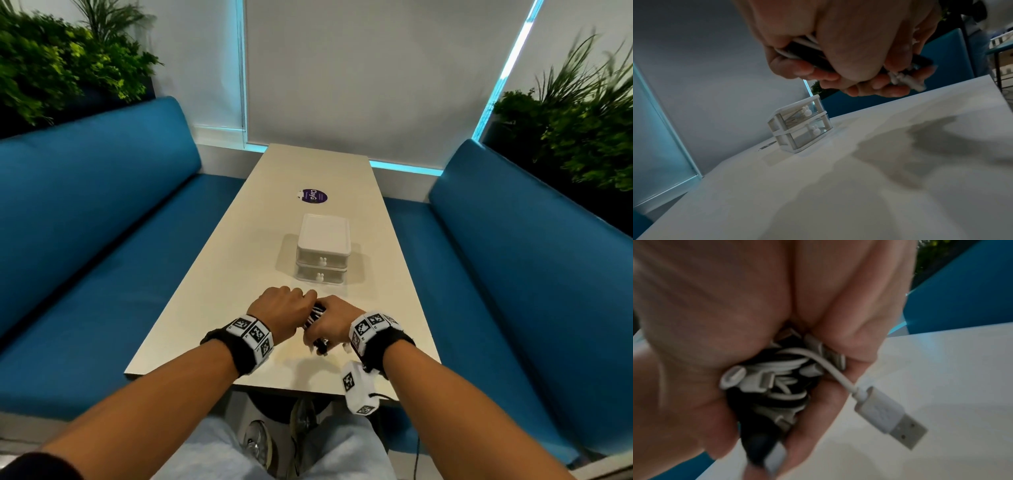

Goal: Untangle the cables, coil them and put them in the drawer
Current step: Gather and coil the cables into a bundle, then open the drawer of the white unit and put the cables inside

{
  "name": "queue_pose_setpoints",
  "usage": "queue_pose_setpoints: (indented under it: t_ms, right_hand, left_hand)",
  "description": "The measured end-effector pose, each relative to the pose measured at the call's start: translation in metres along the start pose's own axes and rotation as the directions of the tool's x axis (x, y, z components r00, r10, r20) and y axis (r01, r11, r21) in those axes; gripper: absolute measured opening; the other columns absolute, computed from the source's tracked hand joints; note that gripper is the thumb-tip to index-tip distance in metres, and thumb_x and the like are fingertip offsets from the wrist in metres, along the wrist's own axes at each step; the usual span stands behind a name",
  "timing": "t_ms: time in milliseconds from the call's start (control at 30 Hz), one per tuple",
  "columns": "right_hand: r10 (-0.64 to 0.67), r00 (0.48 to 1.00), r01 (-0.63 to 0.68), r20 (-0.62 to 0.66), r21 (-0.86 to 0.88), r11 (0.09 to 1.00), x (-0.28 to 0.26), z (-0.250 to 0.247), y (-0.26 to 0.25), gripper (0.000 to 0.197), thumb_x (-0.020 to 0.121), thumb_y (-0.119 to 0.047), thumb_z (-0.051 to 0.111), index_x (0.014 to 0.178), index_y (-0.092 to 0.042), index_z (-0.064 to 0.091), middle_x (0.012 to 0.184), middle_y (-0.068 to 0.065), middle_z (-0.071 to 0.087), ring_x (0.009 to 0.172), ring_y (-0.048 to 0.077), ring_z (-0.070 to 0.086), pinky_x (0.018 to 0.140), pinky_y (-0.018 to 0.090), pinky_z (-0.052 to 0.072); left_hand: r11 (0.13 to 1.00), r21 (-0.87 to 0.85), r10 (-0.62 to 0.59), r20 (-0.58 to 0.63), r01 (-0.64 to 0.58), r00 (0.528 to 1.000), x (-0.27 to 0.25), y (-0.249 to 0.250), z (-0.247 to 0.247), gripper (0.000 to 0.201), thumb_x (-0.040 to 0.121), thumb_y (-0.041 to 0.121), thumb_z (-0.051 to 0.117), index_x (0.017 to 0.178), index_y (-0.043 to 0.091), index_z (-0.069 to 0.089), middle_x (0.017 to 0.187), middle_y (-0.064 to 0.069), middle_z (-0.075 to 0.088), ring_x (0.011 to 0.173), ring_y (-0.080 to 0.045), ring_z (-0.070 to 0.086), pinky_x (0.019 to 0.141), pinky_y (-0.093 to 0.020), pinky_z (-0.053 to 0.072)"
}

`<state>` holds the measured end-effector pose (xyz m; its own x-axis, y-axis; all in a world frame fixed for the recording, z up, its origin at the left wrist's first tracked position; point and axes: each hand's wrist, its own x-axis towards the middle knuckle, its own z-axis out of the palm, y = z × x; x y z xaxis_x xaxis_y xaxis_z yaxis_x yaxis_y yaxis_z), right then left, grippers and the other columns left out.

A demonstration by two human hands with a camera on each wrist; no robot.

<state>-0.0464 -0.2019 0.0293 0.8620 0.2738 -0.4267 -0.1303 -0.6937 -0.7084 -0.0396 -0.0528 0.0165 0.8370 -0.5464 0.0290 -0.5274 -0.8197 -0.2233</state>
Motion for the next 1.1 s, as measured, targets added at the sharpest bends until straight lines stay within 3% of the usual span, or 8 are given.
queue_pose_setpoints:
  t_ms: [67, 133, 267, 400, 567, 733, 933, 1100]
  right_hand:
    - [-0.013, 1.0, 0.013, -0.017, -0.021, 1.0, 0.001, 0.0, -0.004, 0.027, 0.07, -0.001, 0.075, 0.094, -0.006, 0.063, 0.074, 0.015, 0.07, 0.054, 0.024, 0.067, 0.052, 0.03, 0.056]
    - [-0.049, 0.999, 0.047, -0.023, -0.082, 0.996, 0.004, 0.002, -0.007, 0.025, 0.071, -0.004, 0.073, 0.092, -0.01, 0.061, 0.069, 0.013, 0.068, 0.05, 0.023, 0.062, 0.05, 0.03, 0.053]
    - [-0.064, 0.991, 0.033, -0.118, -0.251, 0.968, 0.011, 0.006, -0.008, 0.023, 0.068, -0.014, 0.074, 0.087, -0.018, 0.061, 0.074, 0.007, 0.071, 0.056, 0.022, 0.066, 0.054, 0.031, 0.057]
    - [-0.158, 0.963, 0.028, -0.219, -0.5, 0.865, 0.013, 0.006, -0.004, 0.026, 0.068, -0.025, 0.072, 0.093, -0.024, 0.063, 0.086, -0.001, 0.069, 0.075, 0.022, 0.066, 0.07, 0.035, 0.058]
    - [-0.229, 0.936, 0.0, -0.267, -0.651, 0.759, 0.014, 0.008, 0.004, 0.021, 0.072, -0.029, 0.065, 0.093, -0.027, 0.063, 0.083, -0.002, 0.066, 0.072, 0.023, 0.062, 0.066, 0.034, 0.055]
    - [-0.284, 0.917, -0.008, -0.281, -0.722, 0.692, 0.018, 0.005, 0.012, 0.014, 0.076, -0.035, 0.061, 0.085, -0.024, 0.062, 0.079, -0.001, 0.064, 0.07, 0.024, 0.06, 0.062, 0.031, 0.051]
    - [-0.329, 0.897, -0.015, -0.294, -0.766, 0.642, 0.027, 0.006, 0.023, 0.015, 0.082, -0.033, 0.056, 0.091, -0.022, 0.059, 0.081, 0.002, 0.06, 0.069, 0.026, 0.058, 0.059, 0.031, 0.042]
    - [-0.366, 0.898, 0.009, -0.245, -0.821, 0.57, 0.036, -0.001, 0.023, 0.012, 0.083, -0.029, 0.055, 0.092, -0.02, 0.057, 0.081, 0.001, 0.061, 0.064, 0.026, 0.05, 0.057, 0.031, 0.038]
  left_hand:
    - [1.0, -0.012, -0.004, 0.008, 0.005, 1.0, 0.001, -0.004, -0.001, 0.037, 0.088, 0.009, 0.056, 0.122, 0.012, 0.043, 0.104, -0.008, 0.061, 0.087, -0.031, 0.062, 0.061, -0.037, 0.038]
    - [1.0, -0.025, -0.007, 0.007, 0.007, 1.0, 0.001, -0.007, -0.001, 0.037, 0.087, 0.01, 0.057, 0.121, 0.012, 0.043, 0.101, -0.008, 0.061, 0.084, -0.032, 0.063, 0.06, -0.037, 0.039]
    - [0.996, -0.082, -0.034, 0.015, 0.035, 0.999, 0.002, -0.006, 0.0, 0.034, 0.087, 0.01, 0.057, 0.117, 0.011, 0.042, 0.1, -0.008, 0.064, 0.083, -0.033, 0.064, 0.06, -0.036, 0.036]
    - [0.98, -0.177, -0.082, 0.04, 0.088, 0.996, 0.003, -0.001, 0.007, 0.03, 0.086, 0.009, 0.056, 0.113, 0.01, 0.043, 0.1, -0.011, 0.064, 0.085, -0.035, 0.063, 0.062, -0.036, 0.038]
    - [0.954, -0.287, -0.071, 0.082, 0.091, 0.994, 0.009, -0.004, 0.009, 0.018, 0.087, 0.014, 0.056, 0.105, 0.013, 0.052, 0.096, -0.01, 0.062, 0.081, -0.03, 0.06, 0.062, -0.034, 0.038]
    - [0.9, -0.406, -0.071, 0.223, 0.159, 0.972, 0.024, -0.003, 0.01, 0.006, 0.085, 0.024, 0.061, 0.082, 0.019, 0.058, 0.074, 0.002, 0.057, 0.068, -0.022, 0.058, 0.057, -0.027, 0.041]
    - [0.922, -0.325, -0.129, 0.258, 0.212, 0.957, 0.036, 0.006, 0.011, 0.006, 0.081, 0.015, 0.056, 0.084, 0.019, 0.06, 0.074, 0.003, 0.054, 0.068, -0.022, 0.059, 0.061, -0.03, 0.048]
    - [0.905, -0.36, -0.131, 0.269, 0.226, 0.954, 0.043, 0.004, 0.019, 0.01, 0.081, 0.013, 0.053, 0.074, 0.02, 0.054, 0.069, 0.003, 0.053, 0.06, -0.019, 0.055, 0.056, -0.028, 0.044]
